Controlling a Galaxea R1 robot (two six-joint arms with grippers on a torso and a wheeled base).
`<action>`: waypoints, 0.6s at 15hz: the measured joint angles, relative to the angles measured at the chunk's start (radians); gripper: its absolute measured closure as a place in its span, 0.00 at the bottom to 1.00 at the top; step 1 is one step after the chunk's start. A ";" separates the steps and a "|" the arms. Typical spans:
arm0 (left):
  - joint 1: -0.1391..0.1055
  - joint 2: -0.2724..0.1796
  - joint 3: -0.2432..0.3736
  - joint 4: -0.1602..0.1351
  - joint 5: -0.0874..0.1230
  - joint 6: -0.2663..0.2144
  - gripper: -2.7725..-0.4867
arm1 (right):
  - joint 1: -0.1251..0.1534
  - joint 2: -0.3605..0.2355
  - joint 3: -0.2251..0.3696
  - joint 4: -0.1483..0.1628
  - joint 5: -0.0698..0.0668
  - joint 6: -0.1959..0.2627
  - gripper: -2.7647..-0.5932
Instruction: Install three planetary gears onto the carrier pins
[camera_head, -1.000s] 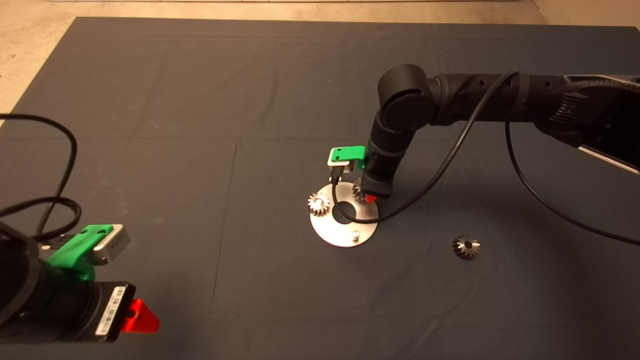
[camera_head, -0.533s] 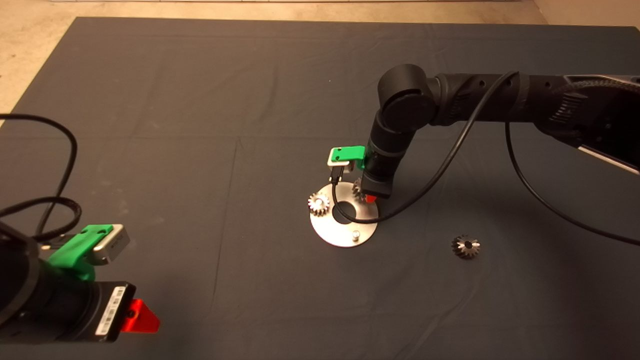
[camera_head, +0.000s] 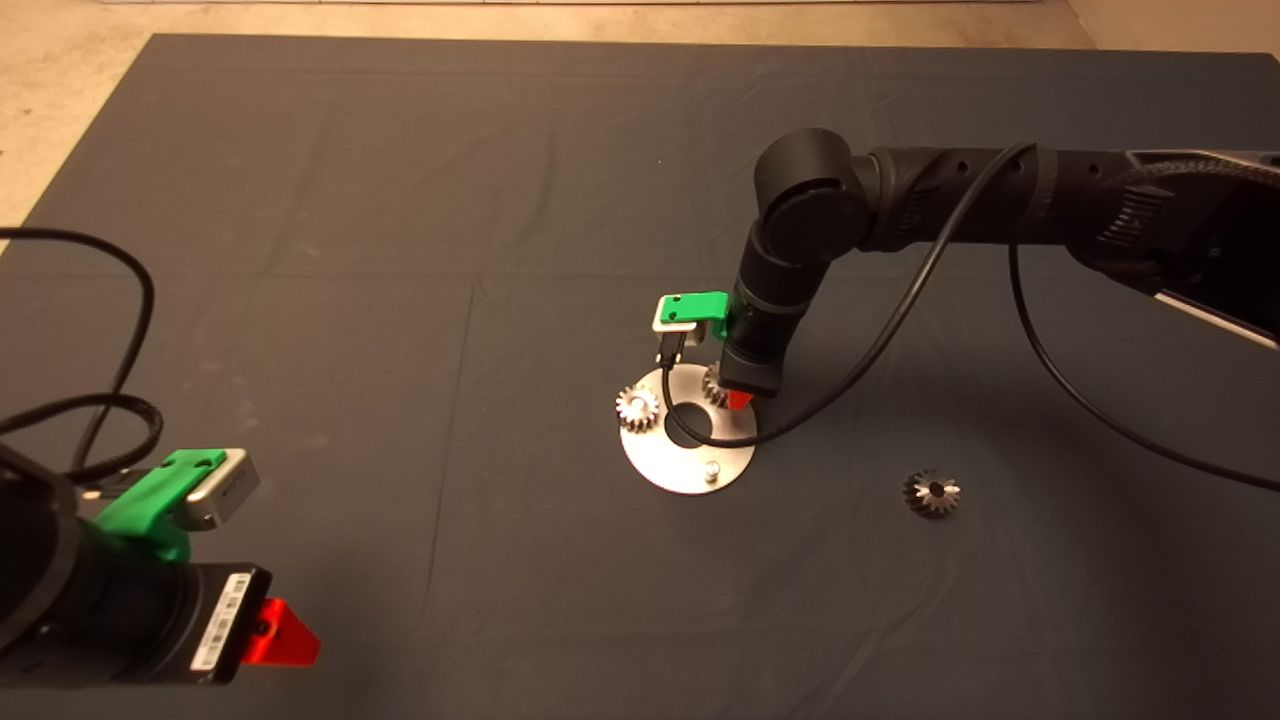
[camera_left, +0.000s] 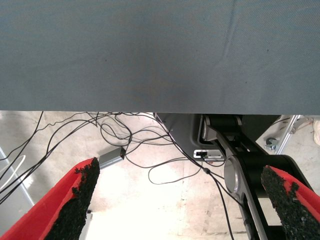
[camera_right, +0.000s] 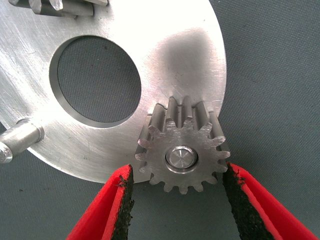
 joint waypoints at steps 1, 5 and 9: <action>0.000 0.000 0.000 0.000 0.000 0.000 0.19 | 0.000 0.000 0.000 0.000 0.000 0.000 0.68; 0.002 0.000 0.000 0.000 0.000 0.000 0.19 | 0.000 -0.018 0.007 0.000 0.003 0.000 0.60; 0.004 0.000 0.000 0.000 0.000 0.001 0.19 | 0.001 -0.080 0.063 0.000 0.003 0.001 0.49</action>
